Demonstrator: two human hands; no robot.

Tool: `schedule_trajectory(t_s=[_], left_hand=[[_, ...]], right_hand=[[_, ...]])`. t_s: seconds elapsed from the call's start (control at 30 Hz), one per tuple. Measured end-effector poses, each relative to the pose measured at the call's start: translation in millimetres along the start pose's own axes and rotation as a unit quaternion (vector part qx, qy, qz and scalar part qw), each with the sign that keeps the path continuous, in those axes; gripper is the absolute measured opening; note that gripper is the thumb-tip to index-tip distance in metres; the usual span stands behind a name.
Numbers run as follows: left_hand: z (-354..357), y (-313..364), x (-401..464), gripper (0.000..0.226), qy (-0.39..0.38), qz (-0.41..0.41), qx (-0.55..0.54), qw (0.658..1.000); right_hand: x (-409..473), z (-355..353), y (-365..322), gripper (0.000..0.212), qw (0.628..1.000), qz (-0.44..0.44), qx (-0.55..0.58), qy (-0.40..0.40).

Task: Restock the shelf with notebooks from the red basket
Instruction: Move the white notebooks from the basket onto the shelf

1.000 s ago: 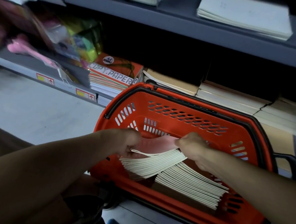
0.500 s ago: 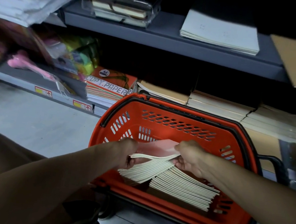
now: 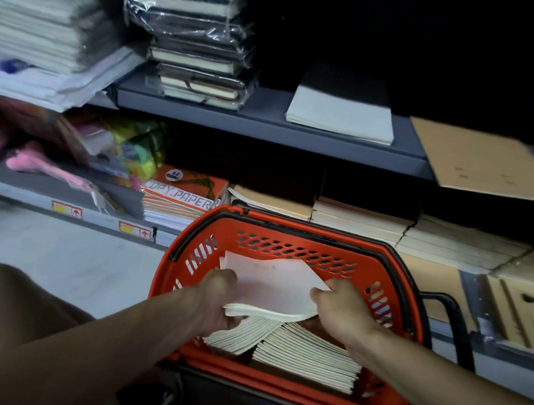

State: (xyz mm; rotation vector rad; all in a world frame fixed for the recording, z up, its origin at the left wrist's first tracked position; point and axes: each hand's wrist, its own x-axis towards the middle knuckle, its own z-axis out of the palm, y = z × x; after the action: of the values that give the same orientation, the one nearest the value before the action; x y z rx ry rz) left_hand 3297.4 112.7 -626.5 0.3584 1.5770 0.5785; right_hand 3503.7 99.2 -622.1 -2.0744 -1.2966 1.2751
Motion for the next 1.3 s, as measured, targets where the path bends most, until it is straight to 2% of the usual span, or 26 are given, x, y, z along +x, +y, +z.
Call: schedule_trajectory(t_s=[0.2,0.33,0.47,0.63,0.73,0.93,1.03,1.17,1.3], left_hand=[[15.4,-14.0,-43.3,0.025,-0.01,0.086,-0.021,0.996],[21.4,-21.8,-62.0,0.01,0.031,0.114,-0.002,0.993],[21.2,-25.5,-75.6,0.025,0.054,0.172,0.004,0.984],[21.3,-20.5,-104.5,0.011,0.058,0.266,0.014,0.962],[22.8,-12.9,-125.8,0.015,0.045,0.316,0.02,0.948],[23.5,14.1,-155.2,0.015,0.014,0.399,0.019,0.916],[25.6,30.0,-161.5,0.014,0.002,0.421,0.021,0.907],[32.5,57.5,-160.2,0.015,-0.001,0.436,0.022,0.9],[40.8,87.0,-148.6,0.015,0.0,0.439,0.019,0.898]], right_hand=[[-34.2,-23.8,-3.7,0.014,0.996,-0.053,-0.032,0.064],[-65.5,-37.9,-5.9,0.015,0.991,-0.1,-0.004,0.086],[-89.5,-45.1,-4.1,0.017,0.979,-0.165,0.023,0.118],[-107.3,-53.4,-0.5,0.024,0.959,-0.229,0.044,0.159],[-116.3,-61.3,-0.2,0.023,0.948,-0.251,0.069,0.182],[-118.6,-81.7,-6.7,0.003,0.926,-0.293,0.088,0.223],[-115.6,-92.3,-17.4,0.028,0.917,-0.318,0.108,0.217],[-92.2,-103.1,-31.4,0.05,0.907,-0.351,0.13,0.191],[-62.2,-113.8,-45.9,0.062,0.902,-0.359,0.162,0.174]])
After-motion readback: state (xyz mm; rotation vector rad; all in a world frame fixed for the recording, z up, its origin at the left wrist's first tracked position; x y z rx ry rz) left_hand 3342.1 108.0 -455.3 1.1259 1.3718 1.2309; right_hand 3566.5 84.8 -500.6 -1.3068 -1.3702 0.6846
